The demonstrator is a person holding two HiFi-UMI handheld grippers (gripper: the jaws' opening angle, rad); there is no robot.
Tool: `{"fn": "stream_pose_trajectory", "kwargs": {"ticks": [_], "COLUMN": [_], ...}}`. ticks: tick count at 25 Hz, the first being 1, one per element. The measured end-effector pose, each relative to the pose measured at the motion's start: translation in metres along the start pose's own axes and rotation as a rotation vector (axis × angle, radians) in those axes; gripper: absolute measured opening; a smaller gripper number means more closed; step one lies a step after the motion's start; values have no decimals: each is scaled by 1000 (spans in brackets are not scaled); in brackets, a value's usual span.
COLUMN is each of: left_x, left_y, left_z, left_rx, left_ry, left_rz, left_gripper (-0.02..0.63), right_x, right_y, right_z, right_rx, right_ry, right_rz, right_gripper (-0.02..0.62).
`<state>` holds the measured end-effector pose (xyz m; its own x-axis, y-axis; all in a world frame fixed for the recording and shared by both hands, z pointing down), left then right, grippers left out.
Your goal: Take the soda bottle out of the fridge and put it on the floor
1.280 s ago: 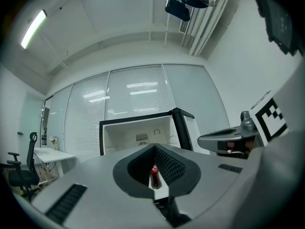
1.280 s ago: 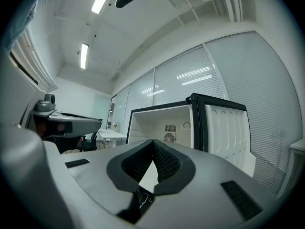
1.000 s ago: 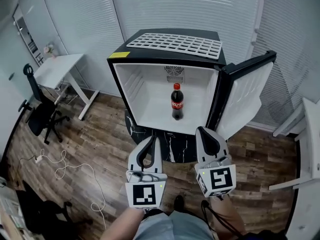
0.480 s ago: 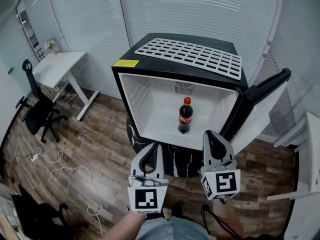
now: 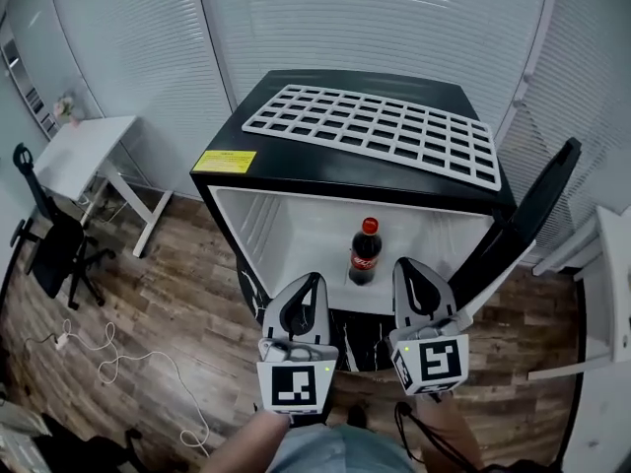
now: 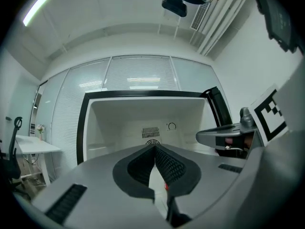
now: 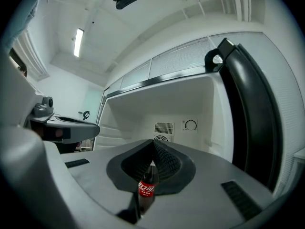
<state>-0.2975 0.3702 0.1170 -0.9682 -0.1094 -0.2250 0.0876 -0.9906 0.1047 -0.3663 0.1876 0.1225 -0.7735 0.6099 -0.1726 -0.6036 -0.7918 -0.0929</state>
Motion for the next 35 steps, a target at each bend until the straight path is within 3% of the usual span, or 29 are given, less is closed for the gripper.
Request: {"fn": "stream_pose_trajectory", "kwargs": {"ticks": [6, 7, 9, 10, 15, 19, 35], "left_x": [25, 29, 38, 41, 26, 55, 94], "left_y": [-23, -27, -32, -34, -25, -35, -70], "left_z": [17, 21, 27, 29, 27, 54, 74], "left_rx": [-22, -22, -26, -32, -49, -54, -66], "left_ry": [-7, -10, -21, -26, -37, -59, -77], "left_rz": [18, 21, 29, 31, 61, 69, 72], "left_gripper": [18, 18, 18, 18, 18, 18, 18], "right_x": [32, 38, 49, 53, 38, 70, 129], "right_y": [-2, -3, -3, -3, -10, 1, 4], "right_z": [12, 14, 19, 21, 20, 44, 59], "right_rx": [0, 7, 22, 26, 19, 19, 10], "right_ry": [-5, -4, -14, -20, -38, -56, -110], "right_rz": [9, -3, -31, -37, -17, -15, -26], "right_gripper": [15, 37, 182, 210, 216, 216, 212]}}
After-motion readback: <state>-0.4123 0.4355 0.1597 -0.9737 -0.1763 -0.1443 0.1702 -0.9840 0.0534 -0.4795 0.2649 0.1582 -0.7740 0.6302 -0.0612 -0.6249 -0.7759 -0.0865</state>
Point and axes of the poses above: the fingertips, and each gripper's own axes: x forward along the fingers, y to its right, z out of its underside, the point moved 10 cm from there along -x, backward along the fingers, and after that the axes turned 12 degrees about y, right-handed, at the moved point
